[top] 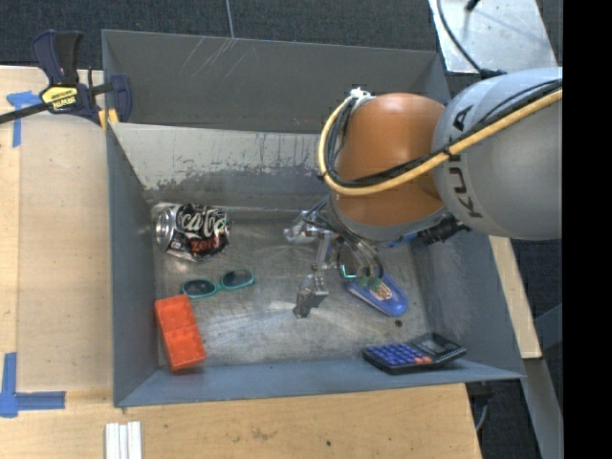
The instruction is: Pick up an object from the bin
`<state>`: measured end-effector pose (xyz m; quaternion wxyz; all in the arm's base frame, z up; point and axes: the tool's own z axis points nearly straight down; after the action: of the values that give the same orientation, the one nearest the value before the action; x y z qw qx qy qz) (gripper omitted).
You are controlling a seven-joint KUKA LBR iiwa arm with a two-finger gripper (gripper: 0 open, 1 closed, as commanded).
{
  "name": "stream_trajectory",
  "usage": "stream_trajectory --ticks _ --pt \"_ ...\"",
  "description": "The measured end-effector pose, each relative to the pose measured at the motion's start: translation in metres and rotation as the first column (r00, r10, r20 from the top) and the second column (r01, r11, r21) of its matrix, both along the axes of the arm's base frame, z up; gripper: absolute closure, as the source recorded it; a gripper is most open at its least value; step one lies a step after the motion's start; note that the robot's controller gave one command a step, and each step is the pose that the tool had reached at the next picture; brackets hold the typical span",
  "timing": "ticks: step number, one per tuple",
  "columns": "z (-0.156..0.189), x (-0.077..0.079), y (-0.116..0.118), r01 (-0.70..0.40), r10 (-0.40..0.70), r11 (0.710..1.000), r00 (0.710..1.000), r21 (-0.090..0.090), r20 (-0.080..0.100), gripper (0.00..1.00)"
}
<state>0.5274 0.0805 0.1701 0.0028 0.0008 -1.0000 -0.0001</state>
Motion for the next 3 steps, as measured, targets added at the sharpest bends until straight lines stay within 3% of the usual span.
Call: stream_trajectory --ticks 1,3 --pt "0.0044 0.0019 -0.0006 0.003 -0.003 1.0 1.0 0.001 0.008 1.0" --pt "0.0025 -0.0012 0.0015 0.026 -0.026 1.0 1.0 0.0 0.007 1.0"
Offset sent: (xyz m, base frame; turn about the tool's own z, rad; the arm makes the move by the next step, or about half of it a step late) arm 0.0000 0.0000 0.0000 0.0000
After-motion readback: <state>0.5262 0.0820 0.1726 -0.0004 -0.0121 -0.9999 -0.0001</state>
